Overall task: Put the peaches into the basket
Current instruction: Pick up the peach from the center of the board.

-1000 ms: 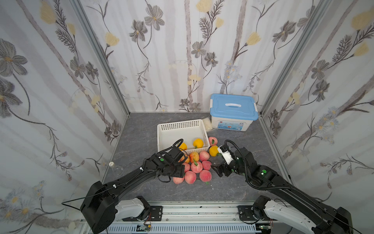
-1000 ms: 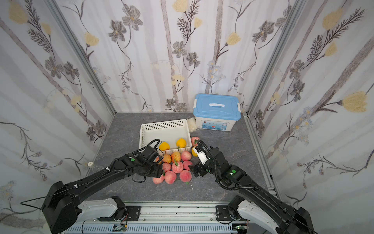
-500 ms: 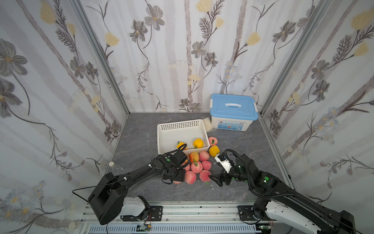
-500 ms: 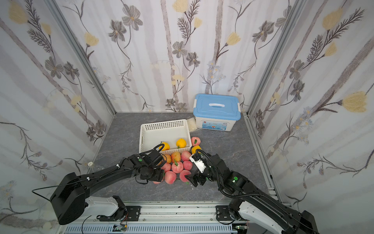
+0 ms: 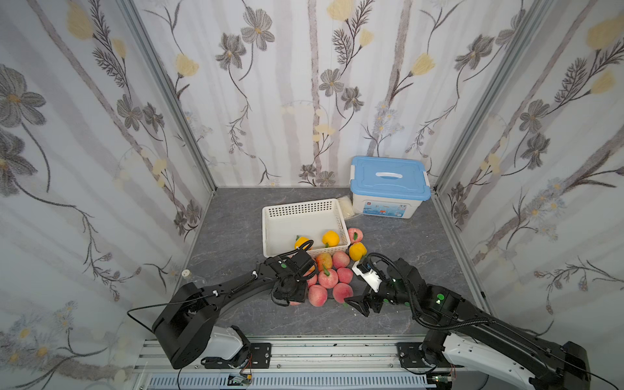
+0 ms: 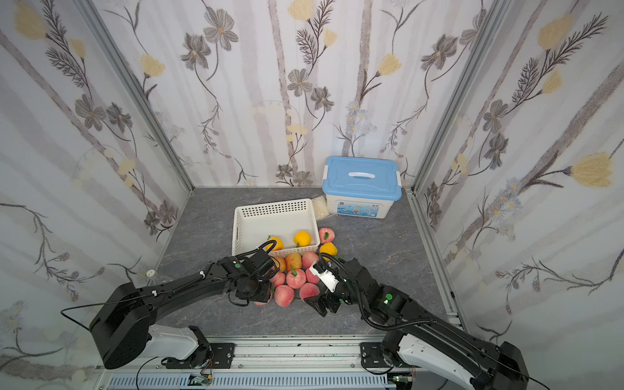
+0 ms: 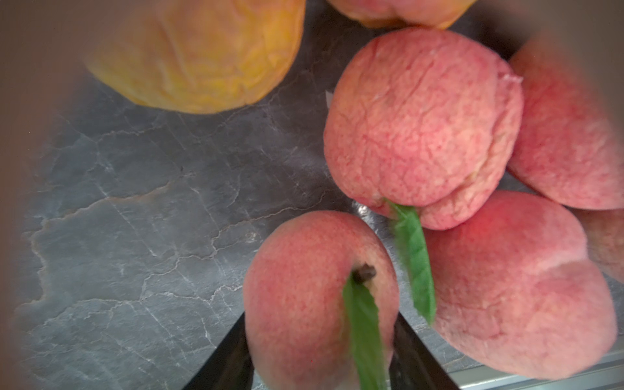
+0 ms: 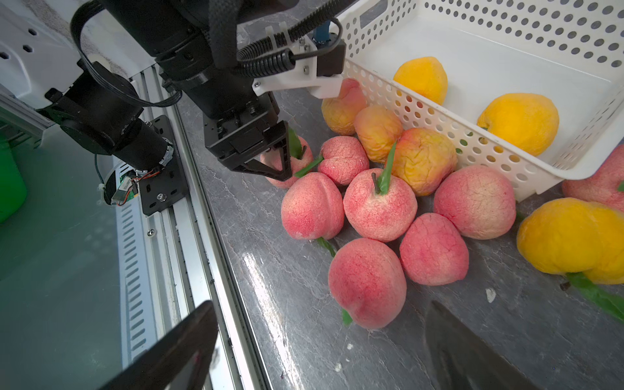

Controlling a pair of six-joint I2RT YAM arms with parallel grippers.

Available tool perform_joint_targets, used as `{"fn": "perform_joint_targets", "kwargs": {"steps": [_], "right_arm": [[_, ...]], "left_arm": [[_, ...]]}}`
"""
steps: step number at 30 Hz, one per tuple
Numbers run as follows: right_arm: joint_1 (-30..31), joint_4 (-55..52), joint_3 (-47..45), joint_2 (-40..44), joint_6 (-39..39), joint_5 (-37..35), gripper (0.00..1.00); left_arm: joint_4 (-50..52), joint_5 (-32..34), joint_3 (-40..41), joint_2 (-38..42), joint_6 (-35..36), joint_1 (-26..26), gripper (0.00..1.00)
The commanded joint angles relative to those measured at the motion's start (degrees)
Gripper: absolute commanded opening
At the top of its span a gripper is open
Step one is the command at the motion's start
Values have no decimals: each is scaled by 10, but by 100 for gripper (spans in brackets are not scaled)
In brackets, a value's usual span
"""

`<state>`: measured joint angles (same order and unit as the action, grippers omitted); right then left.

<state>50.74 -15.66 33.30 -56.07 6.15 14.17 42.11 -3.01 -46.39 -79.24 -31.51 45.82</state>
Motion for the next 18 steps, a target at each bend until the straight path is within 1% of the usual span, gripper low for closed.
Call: {"fn": "perform_joint_targets", "kwargs": {"steps": [1, 10, 14, 18], "right_arm": [[1, 15, 2, 0, -12, 1, 95], [2, 26, -4, 7, -16, 14, 95], [3, 29, -7, 13, -16, 14, 96], [3, 29, -7, 14, -16, 13, 96]], "left_arm": [[4, 12, -2, 2, -4, 1, 54], [45, 15, -27, 58, -5, 1, 54], [77, 23, -64, 66, 10, 1, 54], [109, 33, -116, 54, 30, -7, 54]]}}
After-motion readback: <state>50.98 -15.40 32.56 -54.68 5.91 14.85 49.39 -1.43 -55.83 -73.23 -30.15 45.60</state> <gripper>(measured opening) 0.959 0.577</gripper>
